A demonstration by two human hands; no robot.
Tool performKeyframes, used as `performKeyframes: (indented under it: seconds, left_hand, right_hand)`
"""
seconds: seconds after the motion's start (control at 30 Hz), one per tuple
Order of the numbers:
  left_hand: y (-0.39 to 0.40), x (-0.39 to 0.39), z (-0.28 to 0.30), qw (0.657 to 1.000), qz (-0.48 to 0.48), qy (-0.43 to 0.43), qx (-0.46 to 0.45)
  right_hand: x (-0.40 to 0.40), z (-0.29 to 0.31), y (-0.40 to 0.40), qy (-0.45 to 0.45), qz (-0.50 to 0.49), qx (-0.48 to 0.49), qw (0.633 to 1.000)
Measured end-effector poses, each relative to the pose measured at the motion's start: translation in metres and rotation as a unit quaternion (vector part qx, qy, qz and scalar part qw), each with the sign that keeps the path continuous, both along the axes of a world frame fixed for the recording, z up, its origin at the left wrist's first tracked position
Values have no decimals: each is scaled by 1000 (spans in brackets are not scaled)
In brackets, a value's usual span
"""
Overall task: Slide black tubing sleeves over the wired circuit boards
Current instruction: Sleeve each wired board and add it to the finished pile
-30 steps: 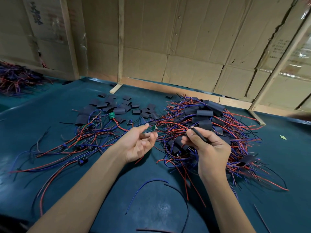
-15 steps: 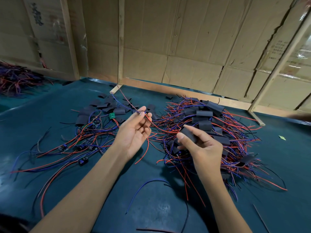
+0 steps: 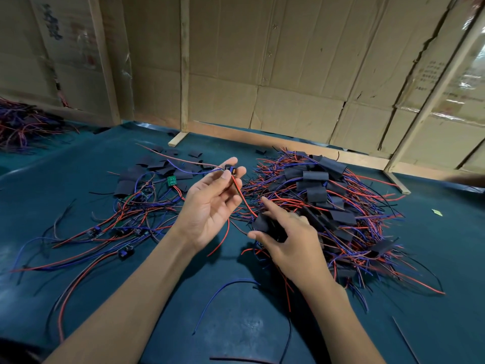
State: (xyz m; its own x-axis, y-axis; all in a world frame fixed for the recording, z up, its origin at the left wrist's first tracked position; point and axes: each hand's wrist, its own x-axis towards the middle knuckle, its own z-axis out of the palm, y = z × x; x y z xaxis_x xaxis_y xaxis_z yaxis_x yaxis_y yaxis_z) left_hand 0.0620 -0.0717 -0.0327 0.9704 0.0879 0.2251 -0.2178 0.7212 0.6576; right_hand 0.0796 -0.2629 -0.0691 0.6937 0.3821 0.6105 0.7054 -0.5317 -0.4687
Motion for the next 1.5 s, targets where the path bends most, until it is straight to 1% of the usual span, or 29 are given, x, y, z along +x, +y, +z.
performKeyframes:
  seconds: [0.1, 0.17, 0.3, 0.37, 0.53, 0.6, 0.73, 0.87, 1.03, 1.13, 1.27, 1.37, 1.5]
  left_hand:
    - [-5, -2, -3, 997, -16, -12, 71]
    - [-11, -3, -6, 992, -10, -26, 126]
    - [-17, -3, -8, 980, 21, -46, 192]
    - [-16, -4, -7, 977, 37, -53, 206]
    - [-17, -5, -8, 972, 53, -35, 228]
    - [-16, -5, -10, 971, 50, -32, 231]
    - [-15, -6, -12, 969, 16, -63, 238]
    - [-14, -5, -14, 974, -18, -61, 217]
    - [-16, -4, -13, 977, -14, -42, 211]
    - [-16, -4, -13, 976, -17, -34, 215]
    - [-17, -5, -14, 977, -10, -40, 208]
    - [-17, -4, -14, 987, -19, -32, 157]
    - [-4, 1, -9, 999, -34, 6, 33]
  right_hand:
    - [-3, 1, 2, 13, -7, 7, 1000]
    - [-5, 2, 3, 28, -12, 27, 999]
    - [-10, 4, 5, 73, 6, 118, 990]
    - [-10, 4, 6, 78, 8, 151, 986]
    - [-13, 5, 9, 59, 12, 180, 982]
    - [-14, 5, 10, 51, 13, 190, 980]
    - [-13, 3, 10, 50, 17, 217, 975]
    - [-12, 2, 9, 52, 19, 239, 969]
    - [-10, 3, 7, 42, 16, 237, 970]
    - [-9, 2, 7, 29, 14, 217, 976]
    - [-9, 1, 8, 23, 11, 212, 977]
    - [-13, 8, 10, 17, 2, 220, 975]
    - [-19, 49, 13, -24, 1, 227, 973]
